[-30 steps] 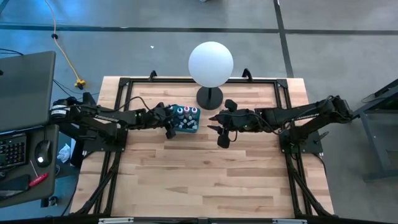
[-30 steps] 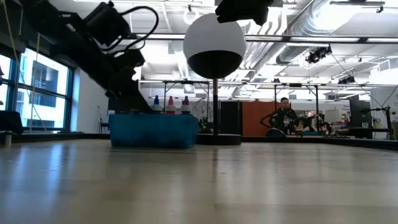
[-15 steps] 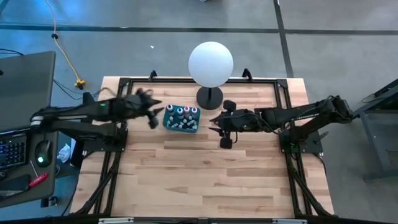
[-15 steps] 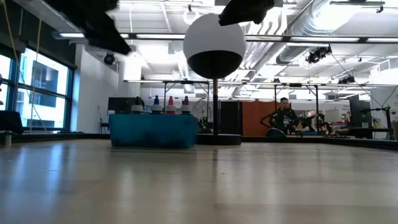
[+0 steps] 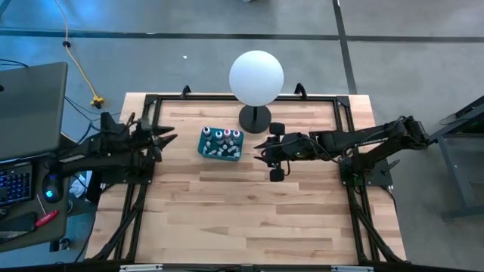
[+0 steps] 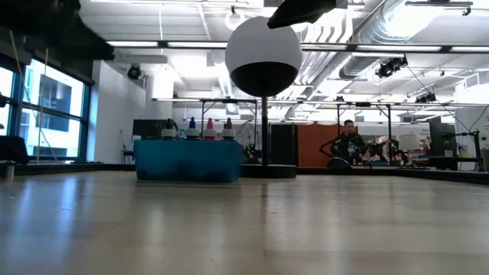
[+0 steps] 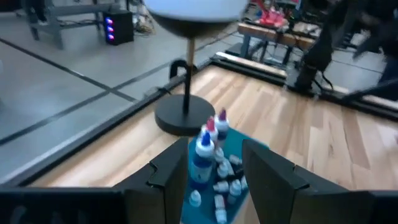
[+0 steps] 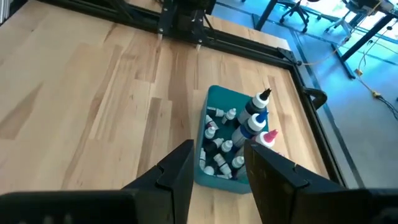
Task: Pick & Place food coloring
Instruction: Return to Home Position
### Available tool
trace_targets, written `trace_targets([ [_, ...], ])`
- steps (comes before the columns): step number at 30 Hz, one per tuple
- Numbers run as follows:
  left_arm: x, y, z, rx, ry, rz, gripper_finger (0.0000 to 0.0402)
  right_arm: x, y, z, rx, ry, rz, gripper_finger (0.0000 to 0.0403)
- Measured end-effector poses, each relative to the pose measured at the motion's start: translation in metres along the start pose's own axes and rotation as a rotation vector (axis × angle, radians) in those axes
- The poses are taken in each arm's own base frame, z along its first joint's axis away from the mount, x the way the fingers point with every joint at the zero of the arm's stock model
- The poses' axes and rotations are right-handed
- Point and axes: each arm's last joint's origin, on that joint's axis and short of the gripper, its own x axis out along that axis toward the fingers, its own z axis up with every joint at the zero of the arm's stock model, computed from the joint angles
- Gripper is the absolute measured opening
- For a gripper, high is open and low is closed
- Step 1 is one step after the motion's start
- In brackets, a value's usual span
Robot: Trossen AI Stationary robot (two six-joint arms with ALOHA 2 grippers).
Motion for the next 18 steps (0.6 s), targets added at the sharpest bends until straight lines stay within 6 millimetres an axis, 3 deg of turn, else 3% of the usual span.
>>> trace_targets([
  [6,0.015,0.002,-0.038,-0.044,-0.053,-0.027,0.0147,0.0,-0.002,0.0,0.047,-0.001,-0.002,0.0133],
  [11,0.027,0.001,-0.047,-0.053,-0.093,-0.002,0.0147,-0.015,-0.013,-0.002,0.177,-0.04,0.105,0.0133],
  [18,0.028,0.001,-0.047,-0.055,-0.098,-0.004,0.0147,-0.048,-0.014,-0.045,0.268,-0.255,0.11,0.0133],
])
